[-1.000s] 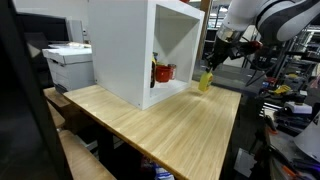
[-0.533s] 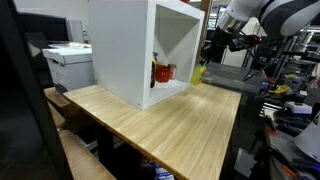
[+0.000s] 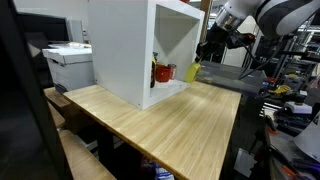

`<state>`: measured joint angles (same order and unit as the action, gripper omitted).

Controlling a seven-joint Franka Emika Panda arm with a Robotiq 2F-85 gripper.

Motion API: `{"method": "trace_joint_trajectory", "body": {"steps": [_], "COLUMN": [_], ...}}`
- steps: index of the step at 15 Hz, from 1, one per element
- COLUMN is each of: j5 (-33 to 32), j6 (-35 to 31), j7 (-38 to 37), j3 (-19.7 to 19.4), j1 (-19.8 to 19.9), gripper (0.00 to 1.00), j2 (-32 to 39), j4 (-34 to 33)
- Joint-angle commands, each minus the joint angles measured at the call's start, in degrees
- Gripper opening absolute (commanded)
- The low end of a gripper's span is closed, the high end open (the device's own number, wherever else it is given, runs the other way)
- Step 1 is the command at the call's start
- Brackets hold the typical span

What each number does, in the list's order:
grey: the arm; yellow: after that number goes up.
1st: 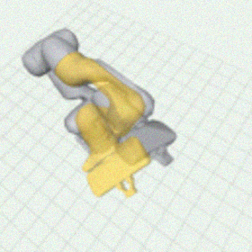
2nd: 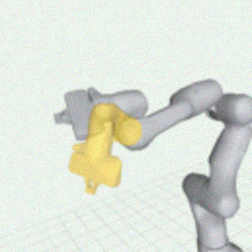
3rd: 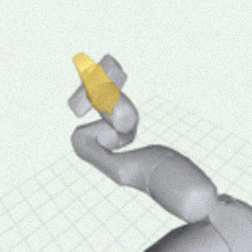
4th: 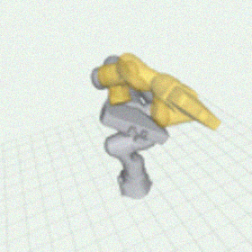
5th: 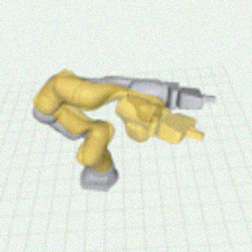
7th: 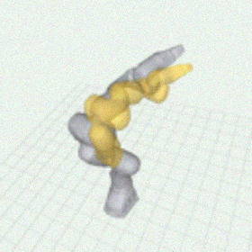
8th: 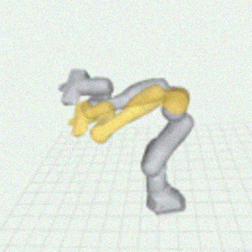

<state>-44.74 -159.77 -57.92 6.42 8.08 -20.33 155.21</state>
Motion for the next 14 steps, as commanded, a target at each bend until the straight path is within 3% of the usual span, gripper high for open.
{"method": "trace_joint_trajectory", "body": {"steps": [1, 14], "j5": [-1.69, -2.75], "j6": [-2.79, -3.72], "j7": [2.19, 4.35], "j3": [-0.87, -1.03], "j1": [0.75, 0.39], "gripper": [0.1, 0.1], "j2": [3.77, 12.86], "j4": [-3.38, -9.97]}}
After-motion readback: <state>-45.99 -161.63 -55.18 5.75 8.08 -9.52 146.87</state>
